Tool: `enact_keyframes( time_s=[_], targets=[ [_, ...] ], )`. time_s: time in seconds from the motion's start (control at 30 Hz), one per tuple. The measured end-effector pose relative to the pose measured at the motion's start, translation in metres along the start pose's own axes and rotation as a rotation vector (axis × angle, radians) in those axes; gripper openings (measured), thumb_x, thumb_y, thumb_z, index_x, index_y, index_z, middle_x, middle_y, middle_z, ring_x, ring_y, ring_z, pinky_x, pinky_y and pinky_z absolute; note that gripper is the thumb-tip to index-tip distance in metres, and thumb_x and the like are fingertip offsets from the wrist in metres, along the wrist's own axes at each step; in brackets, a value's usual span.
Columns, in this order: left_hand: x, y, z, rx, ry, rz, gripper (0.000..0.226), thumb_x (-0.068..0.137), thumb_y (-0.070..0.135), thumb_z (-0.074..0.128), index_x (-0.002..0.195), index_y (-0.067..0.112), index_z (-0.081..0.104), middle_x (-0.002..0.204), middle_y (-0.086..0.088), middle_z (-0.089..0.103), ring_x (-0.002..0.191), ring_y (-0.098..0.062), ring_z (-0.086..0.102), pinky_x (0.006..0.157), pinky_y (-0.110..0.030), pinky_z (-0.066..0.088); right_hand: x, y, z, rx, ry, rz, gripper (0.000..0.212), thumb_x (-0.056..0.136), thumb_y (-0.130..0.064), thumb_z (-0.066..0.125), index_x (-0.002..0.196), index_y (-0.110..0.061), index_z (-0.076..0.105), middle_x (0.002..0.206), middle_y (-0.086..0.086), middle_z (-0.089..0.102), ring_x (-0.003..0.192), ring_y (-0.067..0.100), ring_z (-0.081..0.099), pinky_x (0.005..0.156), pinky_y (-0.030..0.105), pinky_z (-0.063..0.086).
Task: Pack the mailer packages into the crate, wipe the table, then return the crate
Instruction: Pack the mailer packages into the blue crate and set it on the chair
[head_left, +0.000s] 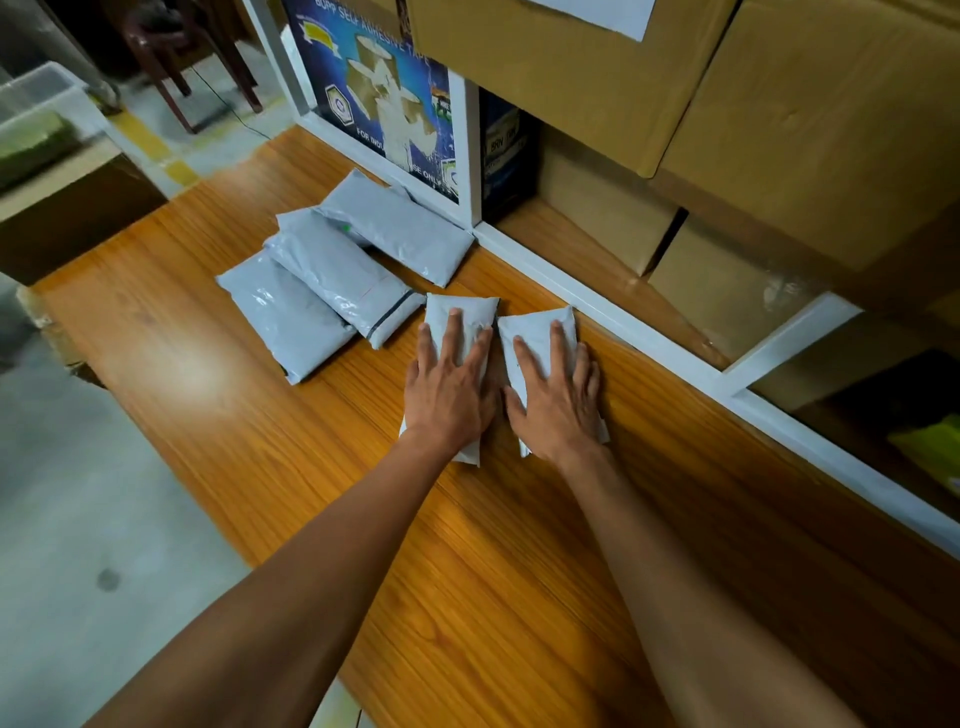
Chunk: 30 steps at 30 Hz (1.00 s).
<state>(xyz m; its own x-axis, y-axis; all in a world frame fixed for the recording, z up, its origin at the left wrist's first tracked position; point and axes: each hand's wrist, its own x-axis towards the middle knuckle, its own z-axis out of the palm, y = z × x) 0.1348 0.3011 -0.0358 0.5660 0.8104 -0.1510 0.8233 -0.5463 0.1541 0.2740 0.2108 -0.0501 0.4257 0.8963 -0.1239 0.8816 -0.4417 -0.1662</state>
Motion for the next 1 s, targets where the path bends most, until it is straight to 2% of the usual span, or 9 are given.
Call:
enact_keyframes(
  time_s=[0.13,0.3,0.4,0.5,0.67,0.9,1.0],
  targets=[
    [-0.016,0.0,0.001,0.013,-0.004,0.031,0.084,0.104,0.063,0.044,0.169,0.037,-0.002,0.177,0.0,-0.016,0.162,-0.044,-0.008,0.128,-0.059,0.026,-0.022,-0.002,0.003,0.095,0.027,0.015,0.075,0.103,-0.053,0.054,0.168,-0.04,0.017,0.176,0.007,-0.007,0.159,0.044,0.003,0.126,0.058,0.027],
    [-0.084,0.005,0.01,0.019,-0.007,0.083,0.079,0.104,0.059,0.042,0.169,0.037,0.003,0.178,0.0,-0.012,0.162,-0.045,-0.006,0.126,-0.06,0.025,-0.094,-0.002,0.008,0.203,0.108,0.012,0.071,0.096,-0.039,0.069,0.161,-0.038,0.039,0.175,0.006,0.012,0.151,0.039,0.021,0.114,0.056,0.044],
    [-0.14,0.011,0.018,-0.008,-0.004,0.09,0.069,0.108,0.052,0.037,0.169,0.035,0.011,0.179,-0.002,-0.003,0.162,-0.046,0.0,0.124,-0.061,0.03,-0.15,-0.007,0.009,0.257,0.122,0.047,0.065,0.096,-0.034,0.07,0.156,-0.039,0.046,0.173,0.003,0.016,0.149,0.034,0.022,0.108,0.053,0.049],
    [-0.2,0.019,0.017,0.005,-0.065,0.113,0.07,0.106,0.044,0.044,0.169,0.033,0.016,0.179,-0.003,-0.001,0.161,-0.047,0.003,0.122,-0.062,0.032,-0.214,-0.012,0.011,0.251,0.092,0.096,0.062,0.099,-0.035,0.065,0.157,-0.039,0.045,0.173,0.0,0.012,0.149,0.031,0.022,0.105,0.051,0.052],
    [-0.276,0.039,0.001,0.013,-0.156,0.19,0.07,0.106,0.041,0.049,0.169,0.032,0.019,0.179,-0.004,0.004,0.161,-0.045,0.009,0.119,-0.061,0.037,-0.313,-0.007,0.005,0.26,0.119,0.176,0.06,0.099,-0.03,0.064,0.157,-0.029,0.048,0.172,0.002,0.018,0.147,0.033,0.028,0.107,0.053,0.05],
    [-0.336,0.114,-0.049,-0.081,-0.014,0.39,0.064,0.104,0.044,0.049,0.164,0.031,0.033,0.176,-0.008,0.021,0.156,-0.046,0.025,0.112,-0.056,0.047,-0.41,0.035,-0.072,0.242,0.311,0.333,0.06,0.096,-0.027,0.061,0.155,-0.027,0.05,0.17,0.003,0.026,0.143,0.038,0.032,0.109,0.053,0.048],
    [-0.357,0.167,-0.077,-0.136,0.076,0.491,0.061,0.106,0.045,0.046,0.165,0.033,0.032,0.176,-0.008,0.021,0.157,-0.046,0.025,0.116,-0.056,0.043,-0.442,0.064,-0.119,0.197,0.407,0.404,0.06,0.097,-0.029,0.059,0.156,-0.028,0.048,0.171,0.001,0.025,0.144,0.035,0.031,0.111,0.049,0.046]
  ],
)
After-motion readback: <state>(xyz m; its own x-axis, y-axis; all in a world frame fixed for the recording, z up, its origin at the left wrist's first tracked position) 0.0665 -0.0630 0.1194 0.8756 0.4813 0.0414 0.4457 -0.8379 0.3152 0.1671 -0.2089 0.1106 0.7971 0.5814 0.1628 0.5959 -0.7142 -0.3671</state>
